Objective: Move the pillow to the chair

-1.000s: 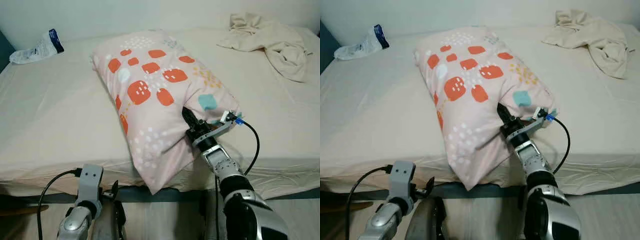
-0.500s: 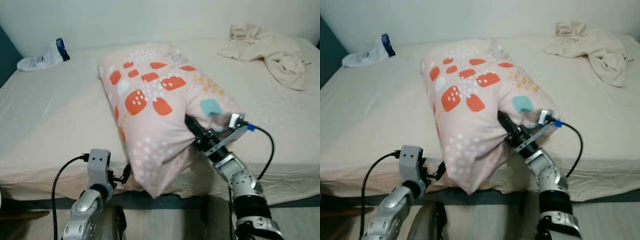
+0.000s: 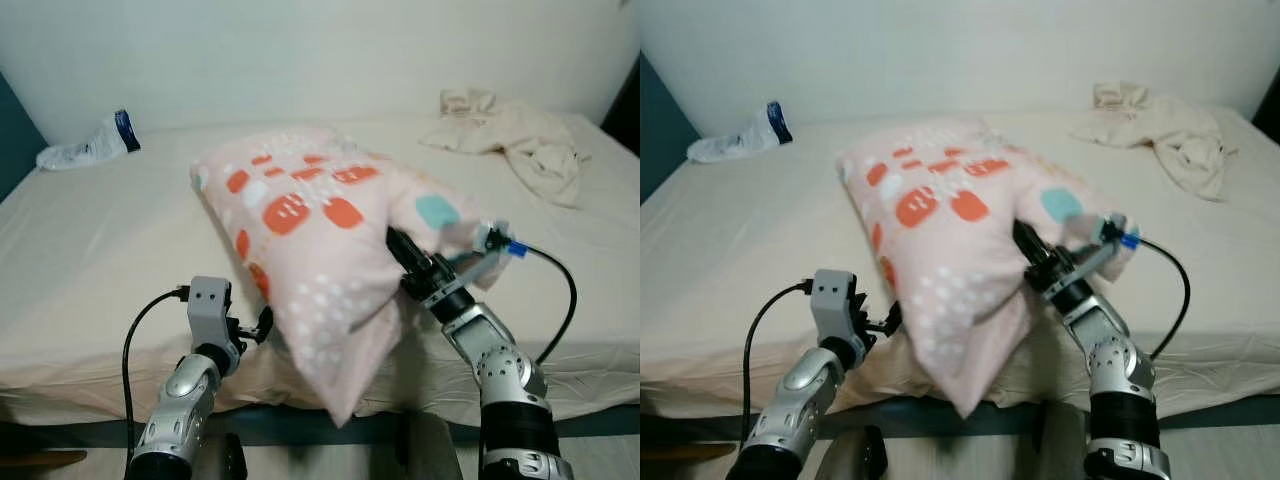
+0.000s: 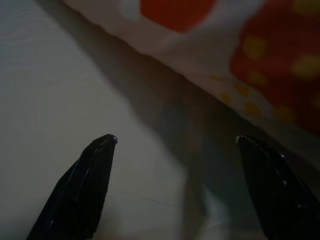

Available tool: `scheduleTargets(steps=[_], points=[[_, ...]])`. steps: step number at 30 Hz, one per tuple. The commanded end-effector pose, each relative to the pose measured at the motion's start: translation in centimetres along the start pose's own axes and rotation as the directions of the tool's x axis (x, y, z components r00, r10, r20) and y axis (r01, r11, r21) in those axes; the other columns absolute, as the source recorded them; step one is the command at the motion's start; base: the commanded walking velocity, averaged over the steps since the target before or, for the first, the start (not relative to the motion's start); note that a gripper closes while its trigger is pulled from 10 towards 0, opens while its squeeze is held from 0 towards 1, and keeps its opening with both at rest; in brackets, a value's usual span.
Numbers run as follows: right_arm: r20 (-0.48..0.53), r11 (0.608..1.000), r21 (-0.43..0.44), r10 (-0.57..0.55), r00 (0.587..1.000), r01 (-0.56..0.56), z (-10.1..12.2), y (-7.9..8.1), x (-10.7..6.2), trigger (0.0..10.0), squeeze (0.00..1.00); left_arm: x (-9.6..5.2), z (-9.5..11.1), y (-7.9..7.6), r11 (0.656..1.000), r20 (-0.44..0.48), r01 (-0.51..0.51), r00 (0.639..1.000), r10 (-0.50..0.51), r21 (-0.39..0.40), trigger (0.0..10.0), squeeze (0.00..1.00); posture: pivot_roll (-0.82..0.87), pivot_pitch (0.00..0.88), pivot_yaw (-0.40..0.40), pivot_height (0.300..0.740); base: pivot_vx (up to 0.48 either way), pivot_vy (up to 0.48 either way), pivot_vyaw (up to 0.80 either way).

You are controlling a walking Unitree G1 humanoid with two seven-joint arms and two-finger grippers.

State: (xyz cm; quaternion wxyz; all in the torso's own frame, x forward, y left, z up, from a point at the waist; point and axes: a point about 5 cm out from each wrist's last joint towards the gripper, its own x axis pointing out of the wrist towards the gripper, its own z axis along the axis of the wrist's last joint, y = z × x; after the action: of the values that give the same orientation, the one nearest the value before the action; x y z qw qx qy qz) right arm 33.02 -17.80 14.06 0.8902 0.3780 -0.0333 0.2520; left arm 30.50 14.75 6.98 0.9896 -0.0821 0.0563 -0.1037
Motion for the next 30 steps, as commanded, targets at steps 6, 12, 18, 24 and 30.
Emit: scheduleTargets(steps=[6,12,18,24,30], points=[[0.029,0.999,-0.024,-0.039,0.999,0.04,0.4,-0.1,-0.1,0.0,0.0,0.2,0.4,1.5,0.999,0.023,-0.053,0.998,0.053,-0.003,10.0,0.0,-0.03,0.0,0.053,0.518,0.0,0.0,-0.39],[0.044,0.998,-0.046,-0.048,0.998,0.05,1.0,-0.2,0.7,0.0,0.0,0.9,1.1,1.3,0.999,0.051,-0.048,0.998,0.048,-0.005,10.0,0.0,-0.03,0.0,0.047,0.54,0.0,0.0,0.0],[0.041,0.996,-0.066,-0.052,0.998,0.054,1.2,-0.2,1.2,0.0,0.0,1.2,0.9,0.6,0.999,0.059,-0.037,0.998,0.037,-0.014,10.0,0.0,-0.03,0.0,0.041,0.562,0.0,0.0,0.0],[0.029,0.995,-0.081,-0.057,0.998,0.059,1.0,-0.2,1.5,0.0,0.0,1.3,0.6,0.0,0.999,0.059,-0.027,0.998,0.028,-0.018,10.0,0.0,-0.03,0.0,0.035,0.589,0.0,0.0,0.0],[0.013,0.993,-0.089,-0.079,0.997,0.08,0.5,-0.6,1.7,0.0,0.0,1.2,0.4,0.2,0.999,0.052,-0.033,0.998,0.033,-0.014,10.0,0.0,-0.02,0.0,0.036,0.611,0.0,0.0,0.0]])
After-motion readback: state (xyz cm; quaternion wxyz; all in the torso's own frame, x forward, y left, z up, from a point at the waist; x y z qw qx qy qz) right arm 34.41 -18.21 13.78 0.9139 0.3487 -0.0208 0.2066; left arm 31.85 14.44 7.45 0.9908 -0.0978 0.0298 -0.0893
